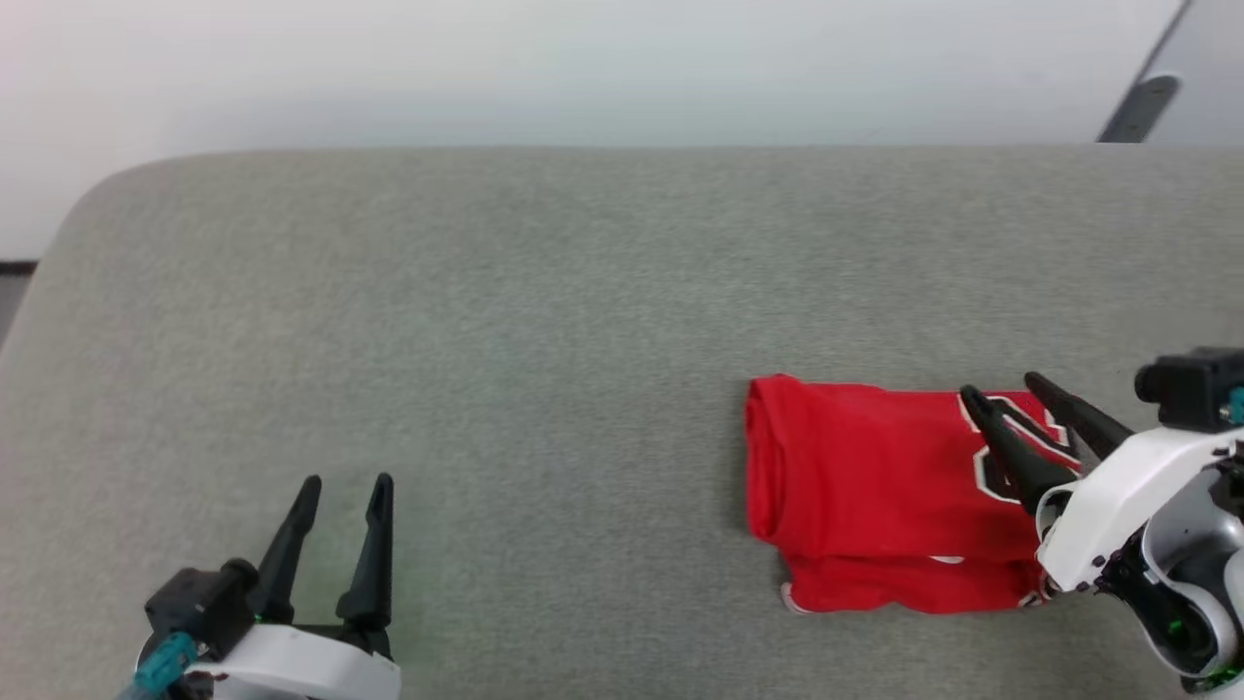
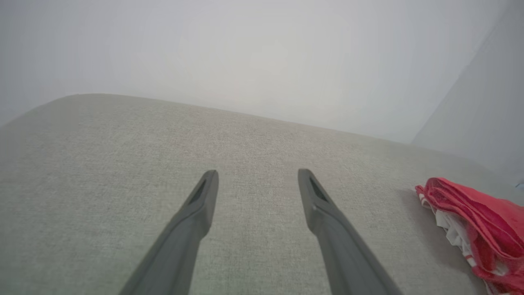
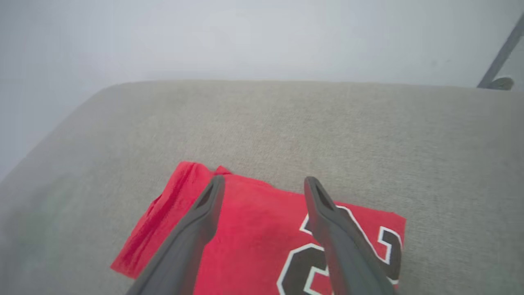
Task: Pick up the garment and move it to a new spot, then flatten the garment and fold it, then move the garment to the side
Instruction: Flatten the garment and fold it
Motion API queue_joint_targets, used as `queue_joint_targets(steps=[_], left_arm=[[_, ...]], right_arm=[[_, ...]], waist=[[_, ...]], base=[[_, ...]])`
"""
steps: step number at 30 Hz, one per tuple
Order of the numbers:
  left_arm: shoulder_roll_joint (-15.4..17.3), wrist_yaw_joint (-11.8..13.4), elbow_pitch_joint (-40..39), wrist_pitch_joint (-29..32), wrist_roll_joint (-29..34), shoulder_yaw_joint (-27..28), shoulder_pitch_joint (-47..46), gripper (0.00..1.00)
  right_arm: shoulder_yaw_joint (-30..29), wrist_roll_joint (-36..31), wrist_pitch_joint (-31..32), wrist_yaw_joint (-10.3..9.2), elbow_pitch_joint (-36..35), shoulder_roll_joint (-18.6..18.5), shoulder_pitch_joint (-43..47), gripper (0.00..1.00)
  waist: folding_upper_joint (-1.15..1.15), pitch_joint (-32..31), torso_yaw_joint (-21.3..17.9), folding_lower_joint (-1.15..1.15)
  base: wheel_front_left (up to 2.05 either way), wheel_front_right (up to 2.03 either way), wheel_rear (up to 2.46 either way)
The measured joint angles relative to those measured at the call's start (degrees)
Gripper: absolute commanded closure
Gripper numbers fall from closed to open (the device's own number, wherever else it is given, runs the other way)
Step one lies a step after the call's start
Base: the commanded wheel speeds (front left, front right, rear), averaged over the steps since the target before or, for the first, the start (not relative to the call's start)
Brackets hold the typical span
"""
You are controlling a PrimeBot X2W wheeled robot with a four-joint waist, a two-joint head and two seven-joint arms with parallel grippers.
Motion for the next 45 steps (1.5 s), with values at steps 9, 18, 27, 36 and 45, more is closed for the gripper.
queue_joint_targets(steps=[9, 18, 27, 36, 45], left_arm=[[0.1, 0.0, 0.9, 0.0, 1.8, 1.5, 1.5, 0.0], [-1.7, 0.0, -1.0, 0.0, 4.9, 5.4, 6.2, 0.0], [-4.1, 0.0, -6.0, 0.0, 8.2, 8.2, 11.5, 0.0], [-5.0, 0.0, -11.5, 0.0, 10.4, 8.6, 16.1, 0.0], [-5.2, 0.0, -13.8, 0.0, 11.2, 8.4, 17.0, 0.0]], right_arm=[[-0.1, -4.4, -21.0, 0.0, 12.1, 1.1, 0.0, 0.0], [0.3, -6.3, -31.7, 0.0, 16.2, 1.3, 3.0, 0.0], [-4.6, -6.4, -33.6, 0.0, 10.5, 1.0, 10.0, 0.0], [-11.1, -9.3, -30.6, 0.0, -0.2, 2.4, 18.1, 0.0], [-15.1, -11.1, -27.1, 0.0, -8.3, 5.7, 22.6, 0.0]], waist=[[0.0, -2.2, -4.0, 0.0], [0.0, -5.6, -4.5, 0.0], [0.0, -8.3, -3.2, 0.0], [0.0, -8.6, -1.4, 0.0], [0.0, -8.4, -0.5, 0.0]], base=[[0.0, 0.0, 0.0], [0.0, 0.0, 0.0], [0.0, 0.0, 0.0], [0.0, 0.0, 0.0], [0.0, 0.0, 0.0]])
